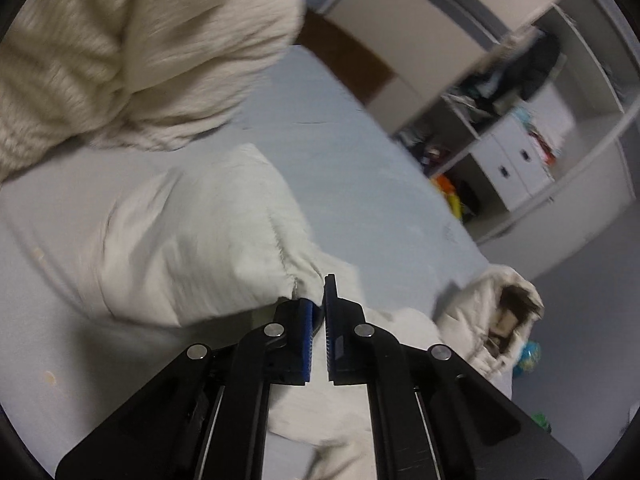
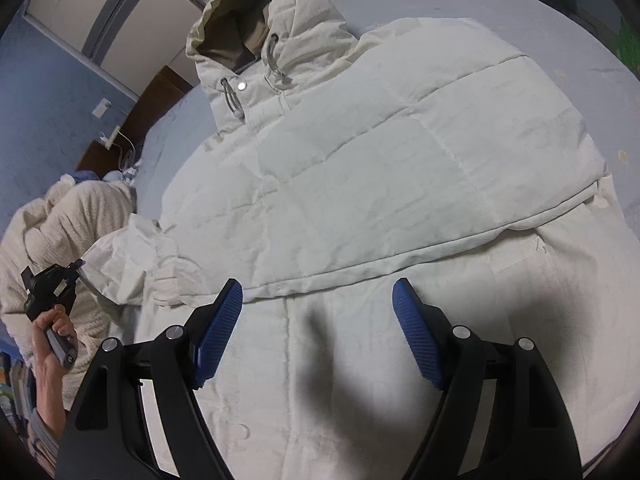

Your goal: Fold large clothes

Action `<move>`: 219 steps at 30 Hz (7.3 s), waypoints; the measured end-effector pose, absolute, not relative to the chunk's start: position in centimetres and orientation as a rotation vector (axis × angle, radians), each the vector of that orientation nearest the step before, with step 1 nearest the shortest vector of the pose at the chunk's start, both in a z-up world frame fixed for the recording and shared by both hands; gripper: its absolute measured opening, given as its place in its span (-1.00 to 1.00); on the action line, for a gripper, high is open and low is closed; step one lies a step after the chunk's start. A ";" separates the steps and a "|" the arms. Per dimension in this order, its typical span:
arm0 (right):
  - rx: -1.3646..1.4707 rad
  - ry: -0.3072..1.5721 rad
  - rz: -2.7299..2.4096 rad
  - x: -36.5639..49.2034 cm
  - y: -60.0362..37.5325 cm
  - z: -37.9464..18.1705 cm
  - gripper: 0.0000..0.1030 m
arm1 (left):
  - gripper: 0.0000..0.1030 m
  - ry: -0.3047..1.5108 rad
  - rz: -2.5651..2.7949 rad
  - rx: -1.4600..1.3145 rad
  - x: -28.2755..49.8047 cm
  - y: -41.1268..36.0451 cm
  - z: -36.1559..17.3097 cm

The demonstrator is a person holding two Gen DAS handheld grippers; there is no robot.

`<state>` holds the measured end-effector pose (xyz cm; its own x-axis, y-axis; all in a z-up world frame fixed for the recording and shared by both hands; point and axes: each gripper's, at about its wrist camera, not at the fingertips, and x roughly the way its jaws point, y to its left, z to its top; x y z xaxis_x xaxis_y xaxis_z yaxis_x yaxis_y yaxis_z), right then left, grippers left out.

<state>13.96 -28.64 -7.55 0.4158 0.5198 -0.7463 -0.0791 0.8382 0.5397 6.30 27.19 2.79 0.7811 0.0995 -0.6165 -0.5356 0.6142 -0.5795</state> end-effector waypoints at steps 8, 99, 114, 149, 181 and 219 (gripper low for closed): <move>0.601 1.035 0.442 13.2 -30.2 -5.2 0.43 | -0.91 0.563 0.197 -0.717 9.0 19.0 6.2; -0.784 0.882 0.518 13.2 8.6 -5.1 0.55 | 0.73 0.722 0.378 -0.673 3.9 27.5 2.9; -0.574 0.827 0.533 15.2 3.9 -1.5 -0.54 | 0.73 0.769 0.330 -0.647 6.0 25.7 1.8; 0.610 1.022 0.188 18.9 -31.0 -8.1 -0.18 | 0.73 0.936 0.159 -0.465 13.3 14.9 -1.2; 0.868 0.953 0.478 48.8 -30.9 -5.0 0.37 | 0.80 0.976 0.009 -0.344 20.6 9.3 -6.3; 0.326 0.803 0.717 35.6 -24.0 0.1 -0.70 | 0.80 0.845 0.097 -0.428 19.2 13.4 -1.2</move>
<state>35.55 -24.02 0.06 0.4791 0.6928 -0.5390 -0.4578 0.7211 0.5200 19.24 13.45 -1.25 0.6647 -0.0847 -0.7423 -0.2502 0.9110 -0.3280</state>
